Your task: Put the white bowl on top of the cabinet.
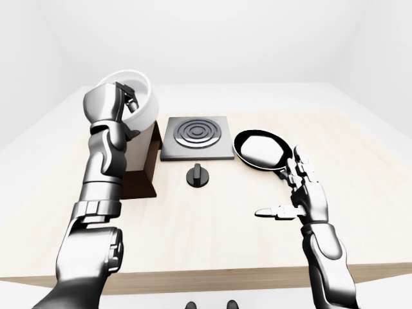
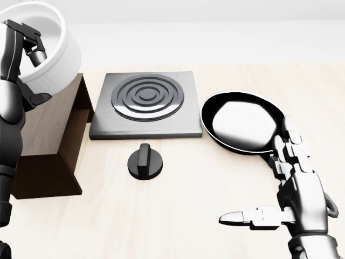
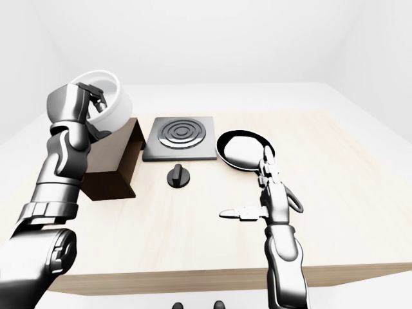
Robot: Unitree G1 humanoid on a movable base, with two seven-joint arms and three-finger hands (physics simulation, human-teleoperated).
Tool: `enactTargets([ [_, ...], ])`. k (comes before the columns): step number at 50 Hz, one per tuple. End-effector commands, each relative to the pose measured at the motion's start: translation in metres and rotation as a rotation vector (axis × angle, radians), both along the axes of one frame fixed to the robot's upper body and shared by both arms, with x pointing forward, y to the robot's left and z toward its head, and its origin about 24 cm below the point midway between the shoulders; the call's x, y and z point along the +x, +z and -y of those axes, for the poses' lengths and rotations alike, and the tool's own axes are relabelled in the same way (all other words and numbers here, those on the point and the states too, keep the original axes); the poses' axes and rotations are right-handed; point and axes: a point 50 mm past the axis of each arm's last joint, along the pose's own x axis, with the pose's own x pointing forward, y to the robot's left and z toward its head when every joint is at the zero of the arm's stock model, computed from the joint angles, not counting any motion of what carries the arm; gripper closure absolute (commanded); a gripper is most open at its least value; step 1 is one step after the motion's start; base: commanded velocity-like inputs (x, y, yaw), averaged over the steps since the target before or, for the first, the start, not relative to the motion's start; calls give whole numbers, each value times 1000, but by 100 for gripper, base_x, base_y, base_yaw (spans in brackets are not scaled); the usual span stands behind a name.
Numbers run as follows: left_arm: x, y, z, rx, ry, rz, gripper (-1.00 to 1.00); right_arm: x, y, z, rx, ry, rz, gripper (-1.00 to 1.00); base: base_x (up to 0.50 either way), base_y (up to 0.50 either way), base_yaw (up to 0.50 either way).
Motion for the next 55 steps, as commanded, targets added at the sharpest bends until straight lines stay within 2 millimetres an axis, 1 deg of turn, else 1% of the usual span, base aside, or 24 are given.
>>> enactTargets([
  [1, 3, -1, -18, -29, 97, 68, 100, 0, -1, -1, -3, 2, -6, -100, 0, 0, 0],
  [5, 4, -3, -20, -32, 112, 72, 100, 0, -1, -2, -4, 3, -5, -100, 0, 0, 0],
  [12, 7, -13, -27, -63, 156, 61, 100, 0, -2, -1, -6, 4, -8, -100, 0, 0, 0],
  [20, 6, -18, -33, -80, 183, 57, 100, 1, -4, -2, -9, 5, -20, -100, 0, 0, 0],
  [32, 7, -23, -35, -95, 201, 48, 100, 0, -5, -3, -14, 7, -22, -100, 0, 0, 0],
  [42, 8, -33, -38, -115, 231, 27, 100, 0, -7, -5, -20, 10, -34, -100, 0, 0, 0],
  [55, 10, -40, -34, -125, 226, 0, 100, 1, -7, -4, -21, 8, -34, -100, 0, 0, 0],
])
